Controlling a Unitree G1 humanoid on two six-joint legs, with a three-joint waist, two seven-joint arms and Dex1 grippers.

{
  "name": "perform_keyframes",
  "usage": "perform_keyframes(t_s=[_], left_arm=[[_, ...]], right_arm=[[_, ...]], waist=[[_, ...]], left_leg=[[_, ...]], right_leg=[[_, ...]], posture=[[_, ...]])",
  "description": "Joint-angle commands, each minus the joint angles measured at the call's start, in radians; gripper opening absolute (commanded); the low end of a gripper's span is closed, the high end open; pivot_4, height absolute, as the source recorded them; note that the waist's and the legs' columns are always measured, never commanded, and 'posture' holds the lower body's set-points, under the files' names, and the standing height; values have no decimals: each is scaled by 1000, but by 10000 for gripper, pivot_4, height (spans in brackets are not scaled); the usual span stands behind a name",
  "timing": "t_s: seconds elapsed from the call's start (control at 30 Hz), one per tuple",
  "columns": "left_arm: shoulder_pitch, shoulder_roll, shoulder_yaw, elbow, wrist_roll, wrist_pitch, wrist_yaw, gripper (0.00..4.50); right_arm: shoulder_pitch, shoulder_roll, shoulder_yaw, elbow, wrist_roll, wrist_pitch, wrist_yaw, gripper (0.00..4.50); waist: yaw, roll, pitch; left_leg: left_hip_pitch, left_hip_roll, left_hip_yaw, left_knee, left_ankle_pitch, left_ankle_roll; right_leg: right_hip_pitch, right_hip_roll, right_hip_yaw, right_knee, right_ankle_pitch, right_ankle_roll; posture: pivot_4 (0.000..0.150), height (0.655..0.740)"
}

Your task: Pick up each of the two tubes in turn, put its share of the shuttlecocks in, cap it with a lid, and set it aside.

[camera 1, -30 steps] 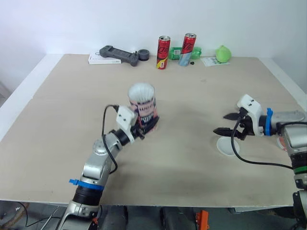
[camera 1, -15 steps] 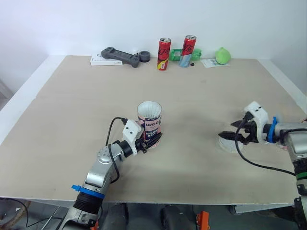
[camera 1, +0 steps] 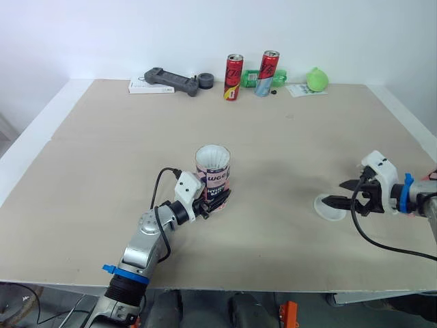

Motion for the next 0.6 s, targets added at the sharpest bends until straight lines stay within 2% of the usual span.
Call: perform_keyframes(t_s=[0.03, 0.13, 0.3, 0.33, 0.43, 0.57, 0.6], left_arm=[[-5, -3, -5, -6, -3, -12, -4, 24451], [-4, -2, -7, -10, -1, -10, -4, 24451], [-6, 0, -2, -12, -1, -8, -1, 24451], [-6, 1, -1, -11, -1, -9, -2, 24451], [-7, 2, 0, -9, 0, -10, -1, 24451], [-12, 9, 2, -5, -2, -6, -8, 24451], [-14, 10, 3, -4, -3, -4, -10, 24451]], right_arm=[[12, 5, 28, 14, -34, -43, -13, 39334], [15, 16, 52, 36, -54, -72, -12, 26815], [10, 13, 55, 55, -49, -97, 15, 1992], [10, 11, 54, 56, -49, -102, 21, 292], [13, -2, 38, 26, -35, -126, 45, 292], [-13, -20, -11, -135, 52, -93, 108, 292], [-63, -6, -26, -200, 97, -68, 112, 292]], waist=[[0, 0, 0], [0, 0, 0], [0, -1, -1], [0, -1, -1], [0, -1, -1], [-2, 0, -1], [-2, 1, -1]], left_leg=[[0, 0, 0, 0, 0, 0], [0, 0, 0, 0, 0, 0], [0, 0, 0, 2, 0, 0], [0, 0, 0, 2, 0, 0], [0, 0, 0, 2, 0, 0], [0, 0, 0, 1, 0, 0], [0, 0, 0, 1, 0, 0]], right_leg=[[0, 0, 0, 0, 0, 0], [0, 0, 0, 0, 0, 0], [1, 0, 0, 0, 0, 0], [1, 0, 0, 0, 0, 0], [1, 0, 0, 0, 0, 0], [0, 0, 0, 0, 0, 0], [0, 0, 0, 0, 0, 0]], posture=[[1500, 7400], [1500, 7400], [1500, 7400], [1500, 7400], [1500, 7400], [1500, 7400], [1500, 7400]])
